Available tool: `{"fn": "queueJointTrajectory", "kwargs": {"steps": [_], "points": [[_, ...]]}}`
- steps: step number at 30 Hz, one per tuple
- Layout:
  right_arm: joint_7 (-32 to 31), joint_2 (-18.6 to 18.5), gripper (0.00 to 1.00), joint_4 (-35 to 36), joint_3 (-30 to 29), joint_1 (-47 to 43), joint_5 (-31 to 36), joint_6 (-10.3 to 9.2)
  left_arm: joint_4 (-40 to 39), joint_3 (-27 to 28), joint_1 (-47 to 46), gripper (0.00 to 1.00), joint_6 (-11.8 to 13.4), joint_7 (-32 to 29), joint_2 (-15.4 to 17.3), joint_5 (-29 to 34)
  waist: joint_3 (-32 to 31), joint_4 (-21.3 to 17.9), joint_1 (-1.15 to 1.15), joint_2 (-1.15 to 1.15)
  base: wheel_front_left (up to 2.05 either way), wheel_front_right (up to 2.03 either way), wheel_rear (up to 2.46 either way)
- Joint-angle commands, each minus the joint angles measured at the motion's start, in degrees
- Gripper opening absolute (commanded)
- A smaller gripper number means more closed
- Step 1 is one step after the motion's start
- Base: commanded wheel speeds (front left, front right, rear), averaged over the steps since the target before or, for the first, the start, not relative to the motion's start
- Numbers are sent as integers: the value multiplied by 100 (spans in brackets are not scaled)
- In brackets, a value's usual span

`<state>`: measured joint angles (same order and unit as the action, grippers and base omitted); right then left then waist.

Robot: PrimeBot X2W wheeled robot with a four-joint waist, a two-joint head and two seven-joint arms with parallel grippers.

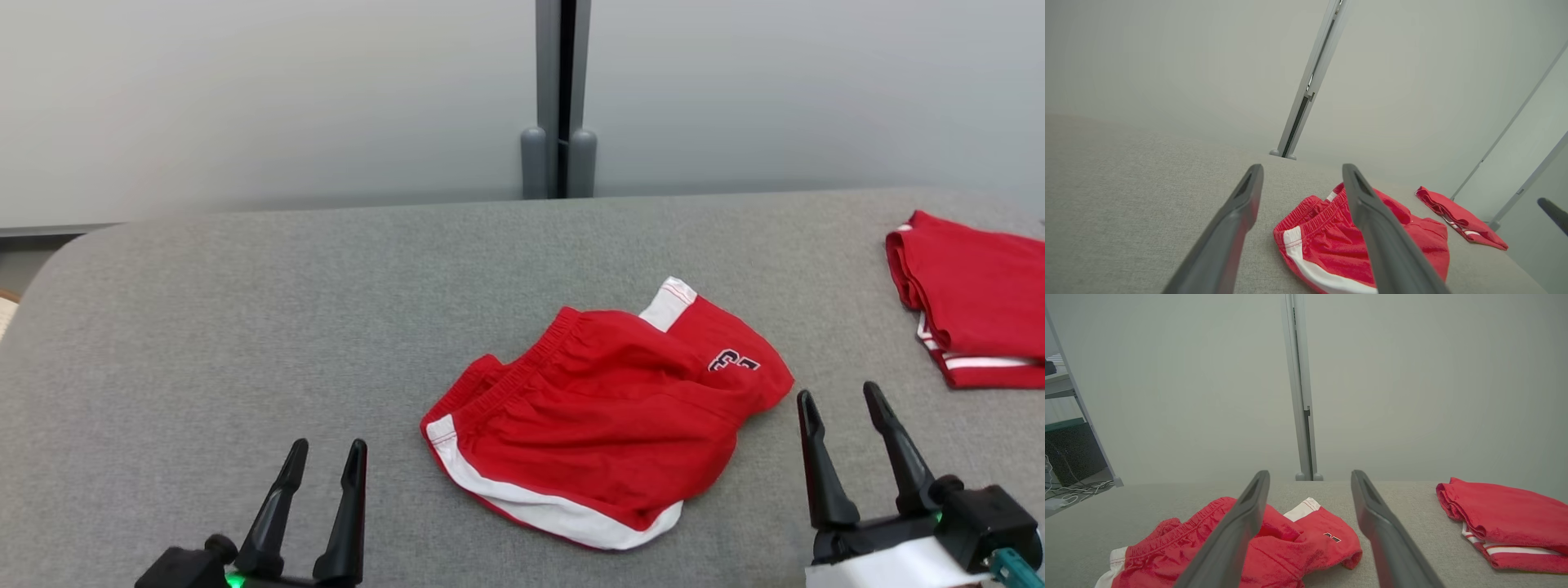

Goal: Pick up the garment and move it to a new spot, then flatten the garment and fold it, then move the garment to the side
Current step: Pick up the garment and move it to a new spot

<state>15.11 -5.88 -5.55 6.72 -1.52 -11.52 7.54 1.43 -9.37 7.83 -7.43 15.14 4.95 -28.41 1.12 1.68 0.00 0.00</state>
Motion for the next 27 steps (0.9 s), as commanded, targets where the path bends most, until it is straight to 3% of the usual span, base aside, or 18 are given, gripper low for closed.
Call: {"fn": "queueJointTrajectory", "kwargs": {"steps": [1, 7, 14, 20, 27], "points": [[3, -46, 100, -15, 25, -81, -47, -10, -59, 58, 80, 100, -7, -3, 21, 145, -148, 121, 0, 0, 0, 0, 0], [2, -145, 100, 51, 103, -521, -28, -11, -445, 486, 543, 100, 134, -4, -97, 1514, -421, 230, 0, 0, 0, 0, 0], [2, -67, 100, -9, 183, -938, 53, -11, -407, 663, 980, 100, 784, -4, -180, 2463, -575, 189, 0, 0, 0, 0, 0], [3, 19, 100, 27, 93, -1022, 240, -11, -184, 500, 1034, 100, 1114, -3, -192, 2503, -580, 180, 0, 0, 0, 0, 0], [3, 131, 100, 86, -17, -1060, 389, -10, -105, 590, 882, 100, 1109, -3, -195, 2534, -516, 167, 0, 0, 0, 0, 0]]}}
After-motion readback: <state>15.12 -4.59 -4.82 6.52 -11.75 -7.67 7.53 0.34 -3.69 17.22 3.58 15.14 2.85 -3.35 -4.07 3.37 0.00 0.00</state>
